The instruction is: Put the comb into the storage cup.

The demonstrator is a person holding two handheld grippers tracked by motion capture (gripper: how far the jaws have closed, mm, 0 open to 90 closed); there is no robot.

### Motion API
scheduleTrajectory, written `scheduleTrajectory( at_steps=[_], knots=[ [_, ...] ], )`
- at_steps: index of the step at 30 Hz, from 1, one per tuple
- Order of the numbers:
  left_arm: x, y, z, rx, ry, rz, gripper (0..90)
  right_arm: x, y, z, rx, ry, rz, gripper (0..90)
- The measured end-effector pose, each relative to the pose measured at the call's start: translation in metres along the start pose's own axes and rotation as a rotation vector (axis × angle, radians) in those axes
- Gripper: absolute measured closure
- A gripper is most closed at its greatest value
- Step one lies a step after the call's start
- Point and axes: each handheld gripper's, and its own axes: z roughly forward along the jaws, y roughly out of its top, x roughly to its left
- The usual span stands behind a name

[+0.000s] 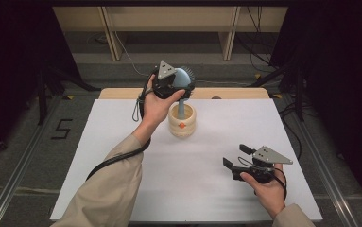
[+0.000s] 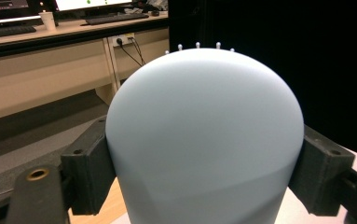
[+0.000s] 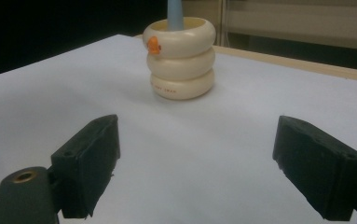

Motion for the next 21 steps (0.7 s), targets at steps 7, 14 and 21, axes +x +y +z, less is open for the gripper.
scheduleTrajectory(
  at_steps=[7,14,21],
  knots=[
    [0.002,-0.006,0.003,0.019,0.002,-0.008,19.4,0.0,0.0,0.0,0.0,0.001,0.002,15.5],
    [0.002,-0.007,0.006,0.027,0.005,-0.008,19.4,0.0,0.0,0.0,0.001,0.003,-0.001,15.6],
    [0.001,-0.011,0.01,0.042,0.013,0.003,19.4,0.0,0.0,0.0,-0.001,0.002,-0.001,15.5]
  ],
)
